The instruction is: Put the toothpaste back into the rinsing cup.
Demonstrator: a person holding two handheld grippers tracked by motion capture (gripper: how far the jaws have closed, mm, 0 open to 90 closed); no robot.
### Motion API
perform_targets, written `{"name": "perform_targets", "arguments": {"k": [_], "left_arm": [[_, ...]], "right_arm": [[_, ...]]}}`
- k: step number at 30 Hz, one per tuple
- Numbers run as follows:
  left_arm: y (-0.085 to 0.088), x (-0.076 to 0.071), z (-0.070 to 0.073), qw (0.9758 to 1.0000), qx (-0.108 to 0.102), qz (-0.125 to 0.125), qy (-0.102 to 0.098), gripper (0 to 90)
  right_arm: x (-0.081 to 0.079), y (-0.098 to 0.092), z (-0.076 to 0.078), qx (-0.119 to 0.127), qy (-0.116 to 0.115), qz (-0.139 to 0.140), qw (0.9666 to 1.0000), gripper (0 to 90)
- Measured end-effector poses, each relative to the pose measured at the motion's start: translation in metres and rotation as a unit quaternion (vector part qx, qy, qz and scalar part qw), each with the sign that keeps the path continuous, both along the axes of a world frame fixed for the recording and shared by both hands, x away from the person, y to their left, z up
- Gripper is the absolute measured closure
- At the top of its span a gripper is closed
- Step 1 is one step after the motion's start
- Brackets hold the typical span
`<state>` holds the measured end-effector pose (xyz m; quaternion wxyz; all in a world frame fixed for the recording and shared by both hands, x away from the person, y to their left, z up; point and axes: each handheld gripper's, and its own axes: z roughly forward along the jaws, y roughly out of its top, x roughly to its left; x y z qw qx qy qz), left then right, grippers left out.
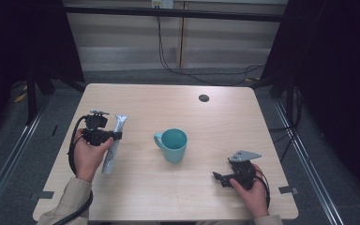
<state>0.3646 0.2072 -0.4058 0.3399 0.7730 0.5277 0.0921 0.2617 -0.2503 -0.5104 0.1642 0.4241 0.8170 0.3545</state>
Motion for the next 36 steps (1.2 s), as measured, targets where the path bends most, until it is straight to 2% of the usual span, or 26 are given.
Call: {"name": "perform_targets", "arguments": {"k": [7,16,20,32,36], "left_arm": [[-0.003,0.000,0.007,0.9996,-0.022,-0.009,-0.016,76.1],[-0.007,-0.001,0.014,0.9986,-0.036,-0.009,-0.036,76.3],[-0.009,-0.001,0.017,0.9973,-0.046,-0.020,-0.053,76.3],[-0.020,-0.002,0.032,0.9946,-0.064,-0.028,-0.076,76.3],[-0.025,-0.002,0.038,0.9924,-0.080,-0.037,-0.086,76.3]], "right_arm": [[0.000,0.000,0.000,0.000,0.000,0.000,1.0000,12.7],[0.000,0.000,0.000,0.000,-0.001,0.000,1.0000,12.7],[0.000,0.000,0.000,0.000,-0.001,0.000,1.0000,12.7],[0.000,0.000,0.000,0.000,-0.001,0.001,1.0000,12.6],[0.000,0.000,0.000,-0.001,-0.001,0.000,1.0000,12.7]]}}
